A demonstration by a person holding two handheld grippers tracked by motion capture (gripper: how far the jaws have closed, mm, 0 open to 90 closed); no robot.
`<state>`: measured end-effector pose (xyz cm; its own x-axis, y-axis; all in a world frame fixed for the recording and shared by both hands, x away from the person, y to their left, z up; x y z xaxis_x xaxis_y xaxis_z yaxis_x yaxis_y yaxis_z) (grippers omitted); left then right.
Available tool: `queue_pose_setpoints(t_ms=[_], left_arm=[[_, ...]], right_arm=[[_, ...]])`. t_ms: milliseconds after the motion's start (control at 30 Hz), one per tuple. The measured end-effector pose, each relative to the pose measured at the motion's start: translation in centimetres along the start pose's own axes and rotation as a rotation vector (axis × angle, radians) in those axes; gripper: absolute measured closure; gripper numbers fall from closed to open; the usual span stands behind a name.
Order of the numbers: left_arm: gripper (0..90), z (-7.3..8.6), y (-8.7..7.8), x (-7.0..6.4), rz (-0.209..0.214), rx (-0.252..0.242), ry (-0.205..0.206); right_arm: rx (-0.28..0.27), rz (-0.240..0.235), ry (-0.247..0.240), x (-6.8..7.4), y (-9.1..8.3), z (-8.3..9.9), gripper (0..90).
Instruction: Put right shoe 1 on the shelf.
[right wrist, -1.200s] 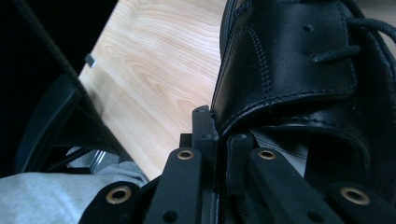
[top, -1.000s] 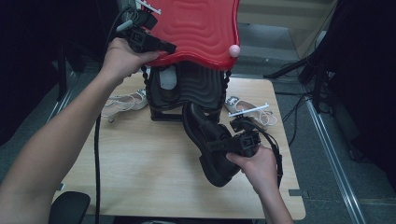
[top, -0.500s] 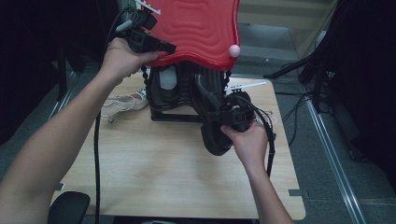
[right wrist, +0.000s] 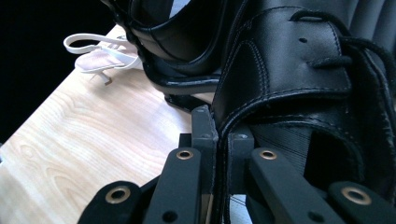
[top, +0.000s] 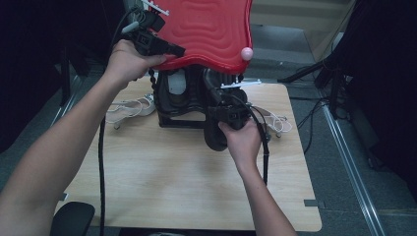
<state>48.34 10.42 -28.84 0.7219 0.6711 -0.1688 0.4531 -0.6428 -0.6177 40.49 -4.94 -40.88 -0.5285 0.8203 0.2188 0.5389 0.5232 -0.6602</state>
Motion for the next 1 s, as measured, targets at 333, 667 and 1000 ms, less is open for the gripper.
queue_pose_setpoints(t_ms=[333,667,1000], left_arm=[[90.0,0.0,0.0,-0.1,0.002,0.001,0.003],[90.0,0.0,0.0,-0.1,-0.001,-0.001,0.009],[90.0,0.1,-0.1,-0.1,-0.008,-0.006,0.012]], right_arm=[[-0.060,0.099,-0.040,-0.3,2.2,-2.1,86.9],[-0.102,0.138,-0.059,-0.3,4.5,-2.7,86.4],[-0.124,0.169,-0.080,-0.5,6.2,-2.9,84.3]])
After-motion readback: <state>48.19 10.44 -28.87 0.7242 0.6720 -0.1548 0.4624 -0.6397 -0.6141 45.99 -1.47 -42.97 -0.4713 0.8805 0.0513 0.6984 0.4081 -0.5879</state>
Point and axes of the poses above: each handheld gripper's, and its own axes: y roughly forward along the jaws, z roughly out of its underside, x roughly to its left, the point moved 8 cm from there along y, roughly forward along the jaws, and after that the axes turned 1 degree about z, right-handed, at the moved point
